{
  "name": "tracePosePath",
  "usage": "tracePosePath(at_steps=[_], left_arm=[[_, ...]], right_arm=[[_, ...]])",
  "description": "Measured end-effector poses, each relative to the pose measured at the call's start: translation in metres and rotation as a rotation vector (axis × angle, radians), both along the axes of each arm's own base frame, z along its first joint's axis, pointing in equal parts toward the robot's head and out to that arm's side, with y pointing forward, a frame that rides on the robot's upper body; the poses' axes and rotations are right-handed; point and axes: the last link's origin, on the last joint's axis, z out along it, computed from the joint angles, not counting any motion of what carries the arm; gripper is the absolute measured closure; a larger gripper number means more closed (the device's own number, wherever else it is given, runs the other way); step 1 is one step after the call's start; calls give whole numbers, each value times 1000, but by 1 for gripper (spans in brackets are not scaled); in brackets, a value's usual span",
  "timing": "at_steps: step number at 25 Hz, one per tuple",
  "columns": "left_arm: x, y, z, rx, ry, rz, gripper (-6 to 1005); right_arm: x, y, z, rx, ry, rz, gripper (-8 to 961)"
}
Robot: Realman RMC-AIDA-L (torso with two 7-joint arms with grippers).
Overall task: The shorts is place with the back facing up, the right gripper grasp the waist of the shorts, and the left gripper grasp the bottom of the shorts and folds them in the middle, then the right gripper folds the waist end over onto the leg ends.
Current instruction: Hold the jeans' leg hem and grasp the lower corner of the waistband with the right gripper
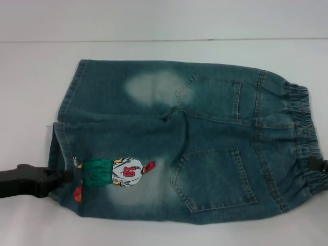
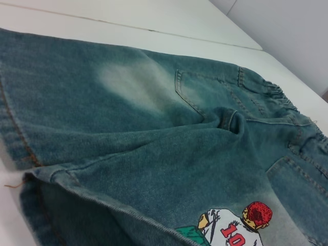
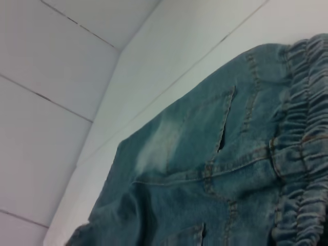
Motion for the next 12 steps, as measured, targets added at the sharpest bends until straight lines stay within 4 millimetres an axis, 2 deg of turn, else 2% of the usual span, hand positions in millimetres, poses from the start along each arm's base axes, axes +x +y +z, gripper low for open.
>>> tracePosePath(at_steps=[9,12], left_arm=[[3,-1,3,1,-18,-12,949],[4,-1,3,1,-20,-15,949]], right_arm=[[1,4,-2,-38,-101,46,63],[-2,5,-1,-38,-124,79,152]])
